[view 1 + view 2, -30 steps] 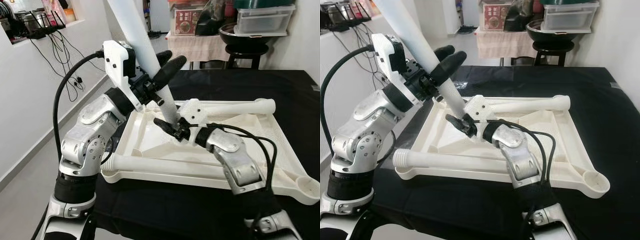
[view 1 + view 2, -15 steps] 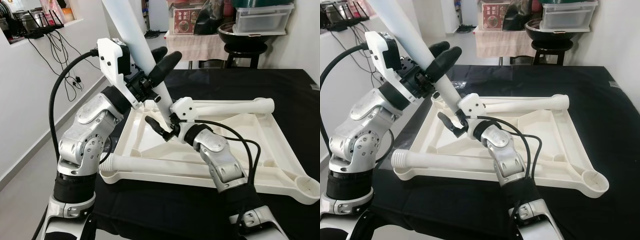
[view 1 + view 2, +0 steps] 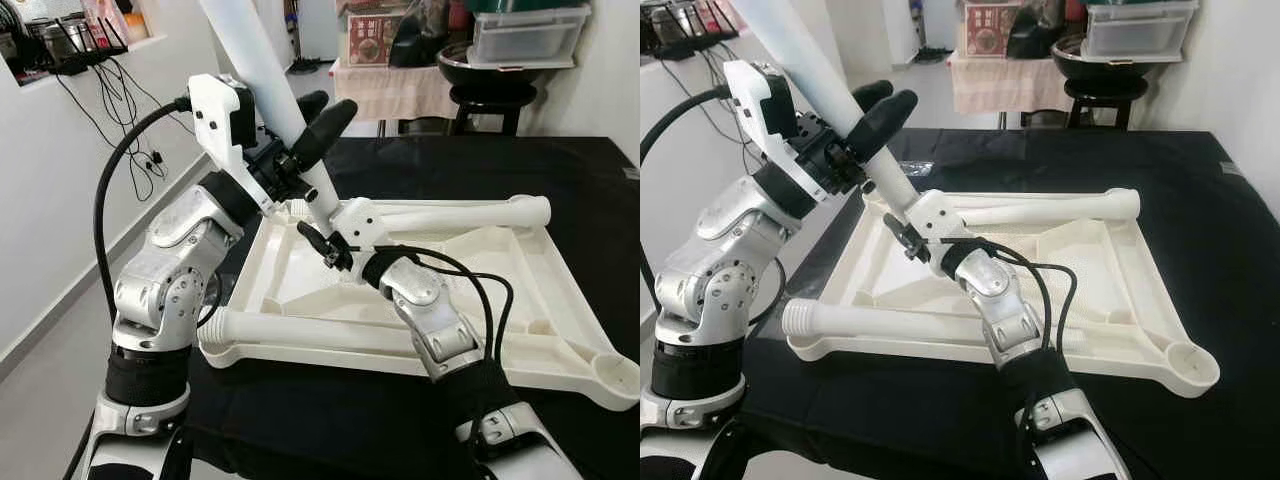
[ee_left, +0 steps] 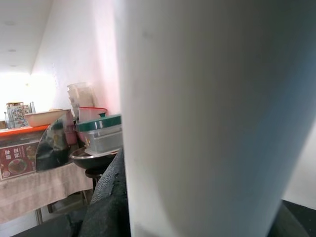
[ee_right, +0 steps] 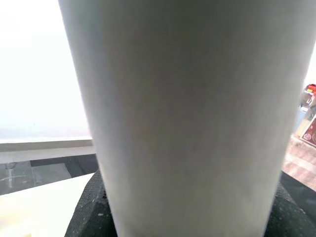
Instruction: Building children table
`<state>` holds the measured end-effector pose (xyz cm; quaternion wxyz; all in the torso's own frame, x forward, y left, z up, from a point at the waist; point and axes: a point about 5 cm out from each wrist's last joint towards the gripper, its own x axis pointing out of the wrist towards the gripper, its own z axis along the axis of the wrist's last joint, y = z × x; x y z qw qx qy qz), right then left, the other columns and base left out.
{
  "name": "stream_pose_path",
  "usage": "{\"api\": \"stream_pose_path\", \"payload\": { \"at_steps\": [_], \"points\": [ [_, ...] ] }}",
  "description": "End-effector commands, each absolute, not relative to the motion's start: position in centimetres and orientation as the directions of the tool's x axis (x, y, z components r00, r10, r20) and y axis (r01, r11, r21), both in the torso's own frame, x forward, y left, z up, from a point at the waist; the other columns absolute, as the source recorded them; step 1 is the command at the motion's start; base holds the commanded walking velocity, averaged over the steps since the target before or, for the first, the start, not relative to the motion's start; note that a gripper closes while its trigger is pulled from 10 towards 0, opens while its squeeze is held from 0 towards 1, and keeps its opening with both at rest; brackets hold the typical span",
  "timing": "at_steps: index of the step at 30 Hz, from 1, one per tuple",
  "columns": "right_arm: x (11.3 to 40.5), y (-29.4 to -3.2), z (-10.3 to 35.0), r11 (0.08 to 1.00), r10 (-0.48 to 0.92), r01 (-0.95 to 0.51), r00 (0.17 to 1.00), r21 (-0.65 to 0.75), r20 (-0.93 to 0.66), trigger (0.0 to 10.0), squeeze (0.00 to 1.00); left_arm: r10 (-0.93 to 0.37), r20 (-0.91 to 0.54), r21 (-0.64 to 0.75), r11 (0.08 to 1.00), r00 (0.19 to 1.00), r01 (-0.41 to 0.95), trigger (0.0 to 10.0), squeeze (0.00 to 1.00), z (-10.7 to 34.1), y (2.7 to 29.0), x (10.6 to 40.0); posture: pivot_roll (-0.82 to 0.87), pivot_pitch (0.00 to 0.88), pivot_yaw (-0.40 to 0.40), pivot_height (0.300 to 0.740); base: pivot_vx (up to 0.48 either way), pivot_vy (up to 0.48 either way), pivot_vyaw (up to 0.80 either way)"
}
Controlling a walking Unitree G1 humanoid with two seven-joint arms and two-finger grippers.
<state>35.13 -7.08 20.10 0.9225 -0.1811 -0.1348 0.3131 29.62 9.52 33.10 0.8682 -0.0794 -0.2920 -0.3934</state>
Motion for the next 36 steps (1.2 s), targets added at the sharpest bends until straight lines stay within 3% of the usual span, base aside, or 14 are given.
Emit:
{"api": "stream_pose_path", "payload": {
  "at_steps": [1,6,7,12,13,15,20,30,31,32,33,36],
  "points": [
    [35.3,-6.4,20.1,0.731,0.638,-0.546,0.759,-0.409,0.129,0.0,0.00,-0.675,0.591,0.102,0.605,0.441,0.790,0.0,0.00,33.5,8.2,28.8,-0.06,0.000,0.083,0.740,0.000,0.000,0.00],
    [35.4,-6.4,20.0,0.734,0.635,-0.541,0.761,-0.411,0.133,0.0,0.00,-0.676,0.589,0.110,0.609,0.442,0.785,0.0,0.00,33.4,8.1,28.9,-0.06,0.000,0.083,0.740,0.000,0.000,0.00],
    [35.5,-6.5,20.0,0.738,0.631,-0.537,0.764,-0.409,0.136,0.0,0.00,-0.679,0.583,0.115,0.612,0.446,0.782,10.0,1.00,33.3,8.1,28.9,-0.06,0.000,0.083,0.740,0.000,0.000,0.00],
    [36.0,-7.7,20.4,0.781,0.588,-0.506,0.794,-0.366,0.156,0.0,0.00,-0.638,0.596,0.089,0.655,0.487,0.750,10.0,1.00,33.3,9.2,29.3,-0.06,0.000,0.080,0.740,0.000,0.000,0.00],
    [36.6,-9.3,20.9,0.830,0.530,-0.462,0.828,-0.313,0.184,0.0,0.00,-0.584,0.610,0.063,0.710,0.536,0.702,10.0,1.00,33.4,11.2,29.5,-0.07,0.000,0.080,0.740,0.000,0.000,0.00],
    [36.6,-9.3,20.9,0.830,0.530,-0.462,0.828,-0.313,0.184,0.0,0.00,-0.584,0.610,0.063,0.710,0.536,0.702,10.0,1.00,33.4,11.2,29.5,-0.07,0.000,0.080,0.740,0.000,0.000,0.00],
    [37.5,-12.0,22.0,0.906,0.411,-0.366,0.880,-0.212,0.239,0.0,0.00,-0.518,0.610,0.052,0.782,0.600,0.622,10.0,1.00,33.3,14.4,29.6,-0.07,0.000,0.073,0.740,0.000,0.000,0.00],
    [38.2,-15.2,22.9,0.968,0.250,-0.232,0.925,-0.096,0.286,0.0,0.00,-0.412,0.619,0.018,0.858,0.669,0.513,10.0,1.00,33.2,17.1,29.5,-0.07,0.000,0.066,0.740,0.000,0.000,0.00],
    [38.3,-15.9,23.1,0.978,0.209,-0.192,0.934,-0.087,0.288,2.5,0.00,-0.390,0.617,0.005,0.870,0.683,0.492,10.0,0.00,33.0,17.6,29.5,-0.07,0.000,0.065,0.740,0.000,0.000,0.00],
    [38.3,-15.9,23.1,0.978,0.209,-0.192,0.934,-0.087,0.288,2.5,0.00,-0.390,0.617,0.005,0.870,0.683,0.492,10.0,0.00,33.0,17.6,29.5,-0.07,0.000,0.065,0.740,0.000,0.000,0.00],
    [38.3,-16.9,22.8,0.983,0.175,-0.154,0.947,-0.097,0.271,10.0,0.00,-0.323,0.573,-0.039,0.907,0.753,0.419,10.0,0.00,31.0,18.5,30.1,-0.07,0.000,0.063,0.740,0.000,0.000,0.00],
    [38.3,-17.2,22.6,0.983,0.174,-0.152,0.949,-0.100,0.263,10.0,0.00,-0.293,0.546,-0.057,0.921,0.785,0.384,10.0,0.00,30.0,18.8,30.3,-0.07,0.000,0.063,0.740,0.000,0.000,0.00]
  ]
}}
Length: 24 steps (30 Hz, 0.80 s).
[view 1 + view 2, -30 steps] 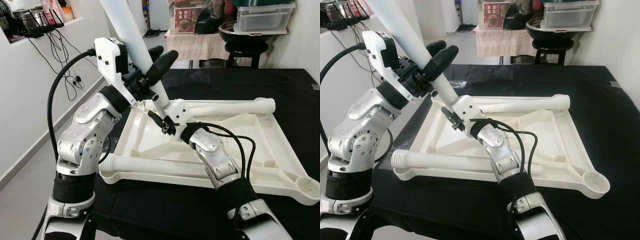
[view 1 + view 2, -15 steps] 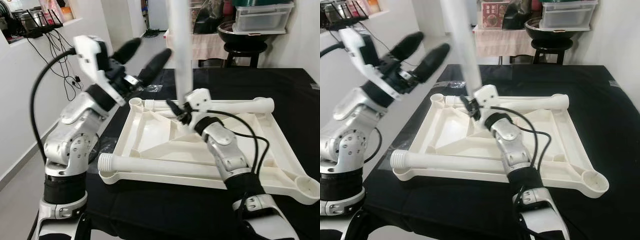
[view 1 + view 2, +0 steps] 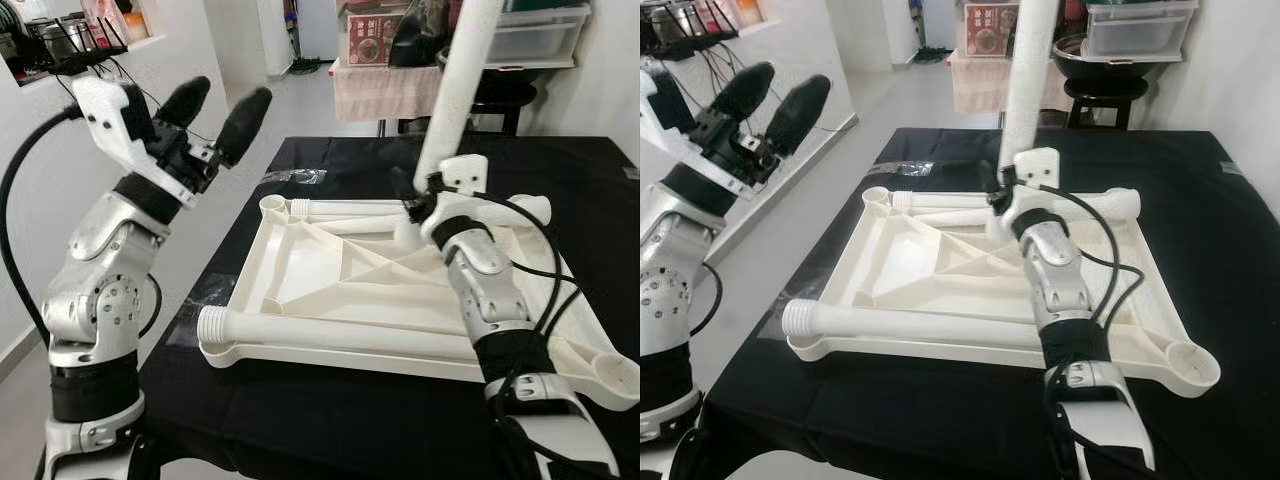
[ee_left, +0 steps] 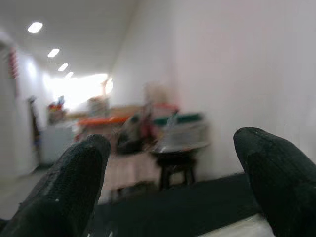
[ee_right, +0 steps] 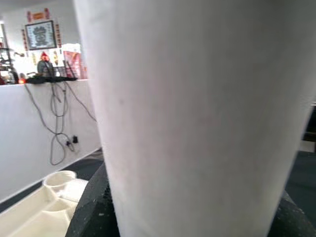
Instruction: Building children table
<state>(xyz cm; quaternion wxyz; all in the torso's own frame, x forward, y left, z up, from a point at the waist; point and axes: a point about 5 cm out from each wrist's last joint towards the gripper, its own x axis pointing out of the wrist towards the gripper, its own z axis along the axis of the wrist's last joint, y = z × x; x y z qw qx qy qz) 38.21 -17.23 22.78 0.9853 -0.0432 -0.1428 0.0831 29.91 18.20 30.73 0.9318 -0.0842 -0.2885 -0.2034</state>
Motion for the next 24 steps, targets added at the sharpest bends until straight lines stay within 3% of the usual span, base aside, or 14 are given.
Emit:
{"api": "stream_pose_path", "payload": {
  "at_steps": [1,2,3,8,11,17,24],
  "points": [
    [38.1,-17.2,22.4,0.981,0.183,-0.162,0.949,-0.103,0.257,10.0,0.00,-0.266,0.503,-0.070,0.936,0.822,0.345,10.0,0.00,28.4,18.8,30.6,-0.07,0.000,0.065,0.740,0.000,0.000,0.00],
    [38.1,-17.2,22.4,0.981,0.183,-0.162,0.949,-0.103,0.257,10.0,0.00,-0.266,0.503,-0.070,0.936,0.822,0.345,10.0,0.00,28.4,18.8,30.6,-0.07,0.000,0.065,0.740,0.000,0.000,0.00],
    [37.3,-16.9,21.7,0.976,0.212,-0.191,0.948,-0.108,0.237,10.0,0.00,-0.226,0.393,-0.096,0.954,0.891,0.284,10.0,0.00,24.8,18.3,30.6,-0.08,0.000,0.070,0.740,0.000,0.000,0.00],
    [36.3,-16.2,20.9,0.963,0.267,-0.251,0.940,-0.097,0.214,10.0,0.00,-0.209,0.307,-0.090,0.965,0.928,0.247,10.0,0.00,22.1,17.6,30.3,-0.07,0.000,0.072,0.740,0.000,0.000,-0.10],
    [34.6,-14.6,19.7,0.931,0.364,-0.359,0.911,-0.061,0.194,10.0,0.00,-0.237,0.229,-0.068,0.964,0.944,0.258,10.0,0.00,19.7,16.1,29.5,-0.07,0.000,0.073,0.740,0.000,0.000,-0.77],
    [33.3,-13.0,19.0,0.901,0.430,-0.433,0.883,-0.028,0.189,10.0,0.00,-0.267,0.159,-0.013,0.962,0.951,0.272,10.0,0.00,17.5,14.5,28.7,-0.07,0.000,0.075,0.740,0.000,0.000,-0.78],
    [32.7,-12.2,20.0,0.877,0.474,-0.481,0.853,-0.025,0.220,10.0,0.00,-0.234,0.148,0.046,0.972,0.961,0.229,10.0,0.00,16.5,14.4,28.3,-0.07,0.000,0.076,0.740,0.000,0.000,-0.78]
  ]
}}
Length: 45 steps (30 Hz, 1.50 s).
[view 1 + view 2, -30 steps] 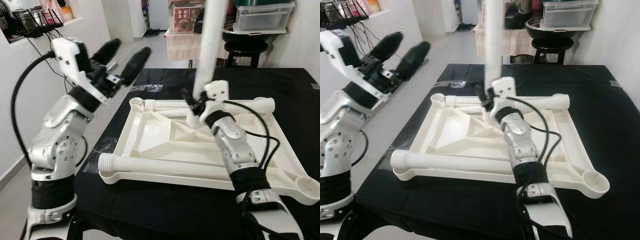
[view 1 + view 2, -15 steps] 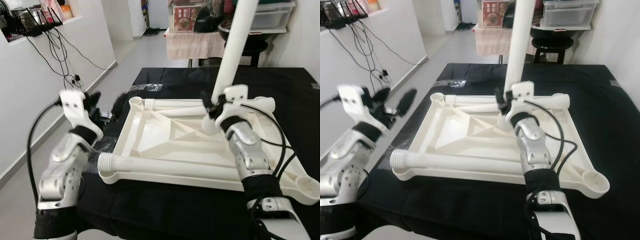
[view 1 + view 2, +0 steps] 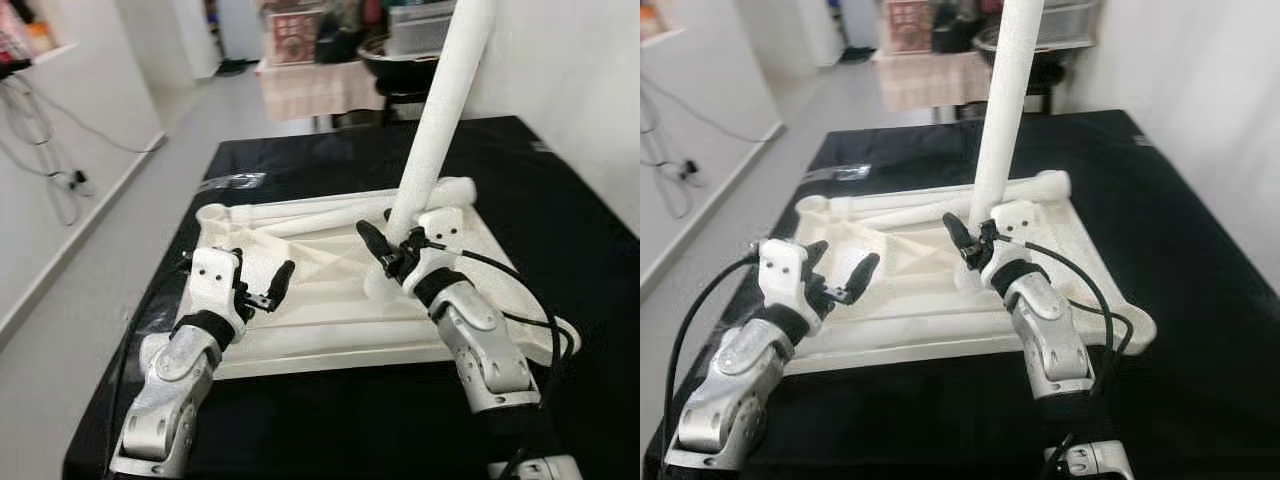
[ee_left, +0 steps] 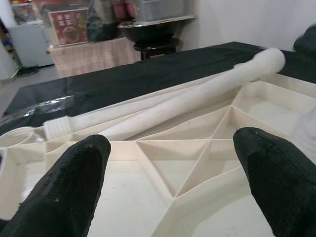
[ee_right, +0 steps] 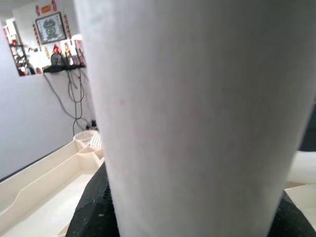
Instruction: Building children table
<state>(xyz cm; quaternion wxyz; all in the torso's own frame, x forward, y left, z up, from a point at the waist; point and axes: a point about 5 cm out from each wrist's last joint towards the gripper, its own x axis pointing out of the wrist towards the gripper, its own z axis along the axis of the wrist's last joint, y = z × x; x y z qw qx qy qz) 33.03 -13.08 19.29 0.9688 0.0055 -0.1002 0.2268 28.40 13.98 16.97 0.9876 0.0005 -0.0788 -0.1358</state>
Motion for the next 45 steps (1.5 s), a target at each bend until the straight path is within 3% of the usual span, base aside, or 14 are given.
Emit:
{"api": "stream_pose_path", "payload": {
  "at_steps": [1,10,15,34,39,41,45],
  "points": [
    [32.7,-12.2,20.0,0.877,0.474,-0.481,0.853,-0.025,0.220,10.0,0.00,-0.234,0.148,0.046,0.972,0.961,0.229,10.0,0.00,16.5,14.4,28.3,-0.07,0.000,0.076,0.740,0.000,0.000,-0.78],
    [31.7,-10.9,21.7,0.817,0.552,-0.577,0.783,0.005,0.287,10.0,0.00,-0.274,0.123,0.040,0.962,0.954,0.271,10.0,0.00,15.9,13.9,28.2,-0.07,0.000,0.078,0.740,0.000,0.000,-0.78],
    [31.4,-9.8,21.7,0.783,0.603,-0.621,0.749,-0.029,0.274,10.0,0.00,-0.296,0.132,-0.039,0.952,0.946,0.304,10.0,0.00,16.0,13.5,27.9,-0.07,0.000,0.076,0.740,0.000,-0.480,0.00],
    [31.5,-9.4,21.1,0.754,0.650,-0.653,0.727,-0.072,0.220,10.0,0.00,-0.323,0.136,-0.047,0.942,0.937,0.331,10.0,0.00,16.1,13.0,28.0,-0.07,0.000,0.071,0.740,0.000,-0.480,0.00],
    [31.2,-9.2,20.7,0.722,0.689,-0.686,0.698,-0.097,0.195,10.0,0.00,-0.323,0.117,-0.051,0.942,0.939,0.331,10.0,0.00,15.7,12.8,27.9,-0.07,0.000,0.072,0.740,0.000,0.000,0.00],
    [30.1,-9.1,20.4,0.616,0.788,-0.769,0.598,-0.171,0.148,10.0,0.00,-0.349,0.075,0.020,0.937,0.934,0.348,10.0,0.00,14.7,12.6,27.4,-0.06,0.000,0.074,0.740,0.000,0.000,0.80],
    [29.5,-9.3,20.3,0.542,0.840,-0.820,0.529,-0.184,0.120,10.0,0.00,-0.384,0.036,0.089,0.921,0.922,0.380,10.0,0.00,13.8,12.2,26.6,-0.06,0.000,0.072,0.740,0.000,0.000,0.80]
  ]
}}
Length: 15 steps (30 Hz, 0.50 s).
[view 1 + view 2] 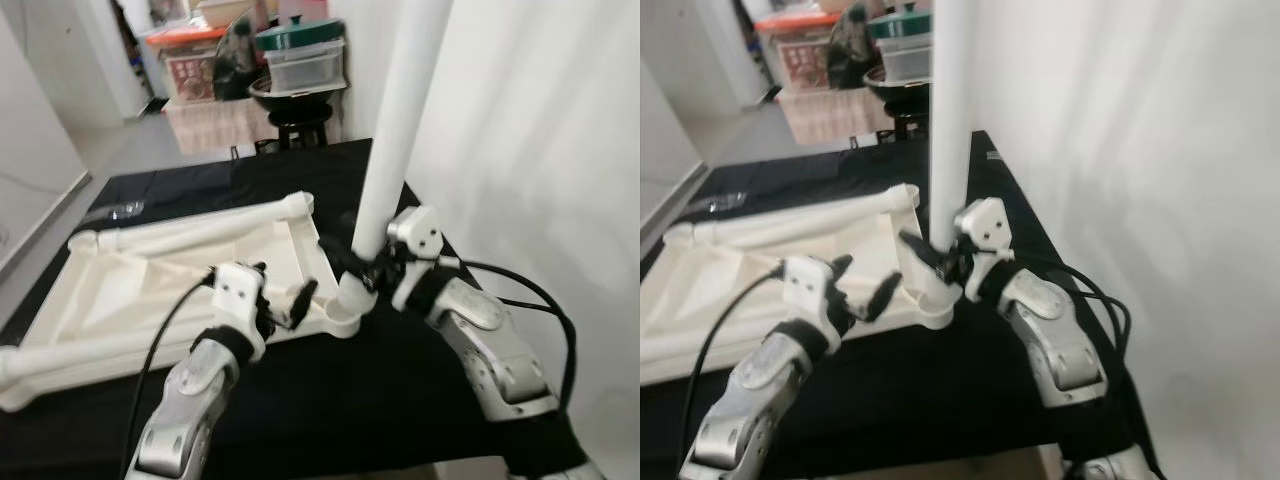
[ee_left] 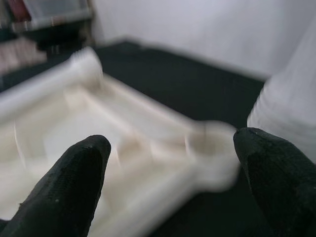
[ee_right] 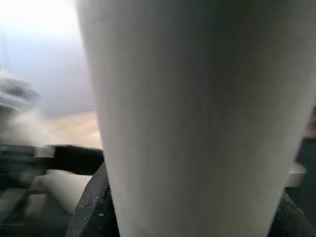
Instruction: Building children table
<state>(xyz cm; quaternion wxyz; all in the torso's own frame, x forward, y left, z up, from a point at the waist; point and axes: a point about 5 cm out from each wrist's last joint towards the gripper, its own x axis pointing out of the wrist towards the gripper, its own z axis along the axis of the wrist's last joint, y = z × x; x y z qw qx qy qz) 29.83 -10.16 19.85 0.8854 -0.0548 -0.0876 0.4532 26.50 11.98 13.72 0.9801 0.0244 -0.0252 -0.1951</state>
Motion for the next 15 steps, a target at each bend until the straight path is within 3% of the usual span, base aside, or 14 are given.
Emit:
{"api": "stream_pose_path", "payload": {
  "at_steps": [1,9,12,15],
  "points": [
    [29.6,-9.7,20.4,0.520,0.854,-0.831,0.511,-0.198,0.098,10.0,0.00,-0.408,0.008,0.109,0.908,0.913,0.405,10.0,0.00,13.2,11.7,26.0,-0.06,0.000,0.070,0.740,0.000,0.000,0.80],
    [30.4,-10.6,20.4,0.539,0.839,-0.811,0.540,-0.227,0.061,10.0,0.00,-0.401,-0.020,0.117,0.909,0.916,0.400,10.0,0.00,12.5,11.5,25.4,-0.05,0.000,0.062,0.740,0.000,0.000,0.80],
    [31.1,-10.8,20.5,0.601,0.795,-0.767,0.602,-0.227,0.072,10.0,0.00,-0.388,-0.022,0.127,0.913,0.921,0.387,10.0,0.00,12.5,11.7,25.5,-0.05,0.000,0.061,0.740,0.000,0.000,0.80],
    [31.8,-10.9,20.2,0.654,0.750,-0.724,0.658,-0.220,0.064,10.0,0.00,-0.383,-0.026,0.134,0.914,0.923,0.383,10.0,0.00,12.4,11.6,25.4,-0.05,0.000,0.061,0.740,0.000,0.000,0.00]
  ]
}}
